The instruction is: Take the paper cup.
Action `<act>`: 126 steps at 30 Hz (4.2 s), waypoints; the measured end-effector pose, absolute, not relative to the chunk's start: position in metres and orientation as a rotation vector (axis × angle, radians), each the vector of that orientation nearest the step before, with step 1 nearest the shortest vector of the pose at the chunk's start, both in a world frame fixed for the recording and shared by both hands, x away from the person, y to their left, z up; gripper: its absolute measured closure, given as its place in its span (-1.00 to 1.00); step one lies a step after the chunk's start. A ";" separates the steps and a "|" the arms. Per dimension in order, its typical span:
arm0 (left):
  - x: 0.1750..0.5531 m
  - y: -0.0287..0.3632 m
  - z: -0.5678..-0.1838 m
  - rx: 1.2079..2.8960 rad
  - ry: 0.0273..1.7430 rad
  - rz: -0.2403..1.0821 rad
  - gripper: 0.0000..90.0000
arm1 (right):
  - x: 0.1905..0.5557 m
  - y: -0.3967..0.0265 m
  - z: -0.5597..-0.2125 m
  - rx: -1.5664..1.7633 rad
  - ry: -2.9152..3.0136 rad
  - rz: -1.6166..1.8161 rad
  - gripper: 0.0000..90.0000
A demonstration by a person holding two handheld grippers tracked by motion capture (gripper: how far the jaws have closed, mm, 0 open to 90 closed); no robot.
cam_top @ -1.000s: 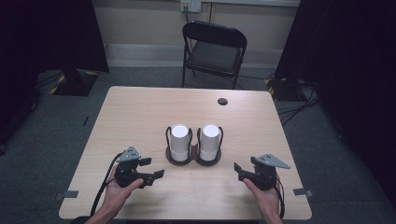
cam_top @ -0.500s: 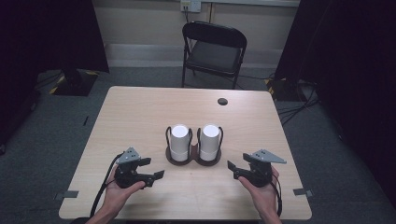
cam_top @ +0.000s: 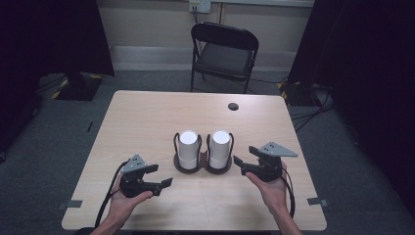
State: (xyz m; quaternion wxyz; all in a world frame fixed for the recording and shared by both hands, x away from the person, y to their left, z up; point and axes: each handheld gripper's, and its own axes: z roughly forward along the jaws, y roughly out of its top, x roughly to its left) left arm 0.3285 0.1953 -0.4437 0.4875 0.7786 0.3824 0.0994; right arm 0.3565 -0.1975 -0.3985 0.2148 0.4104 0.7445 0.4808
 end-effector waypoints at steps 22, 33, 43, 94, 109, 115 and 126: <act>0.318 0.203 -0.443 1.902 0.939 0.276 -0.52 | 0.398 -0.165 -0.377 0.994 2.107 1.419 -0.24; 0.319 0.201 -0.443 1.910 0.934 0.282 -0.50 | 0.411 -0.147 -0.379 0.957 2.139 1.403 -0.33; 0.320 0.204 -0.443 1.896 0.953 0.286 -0.49 | 0.420 -0.138 -0.387 0.971 2.152 1.383 -0.39; 0.323 0.205 -0.442 1.909 0.971 0.348 -0.51 | 0.425 -0.142 -0.377 1.047 2.133 1.433 -0.24; 0.322 0.203 -0.442 1.901 0.972 0.359 -0.50 | 0.424 -0.144 -0.360 1.042 2.087 1.460 -0.23; 0.321 0.200 -0.442 1.898 0.963 0.366 -0.44 | 0.424 -0.147 -0.356 1.050 2.072 1.479 -0.23; 0.322 0.199 -0.443 1.883 0.951 0.326 -0.31 | 0.423 -0.150 -0.347 1.049 2.047 1.504 -0.23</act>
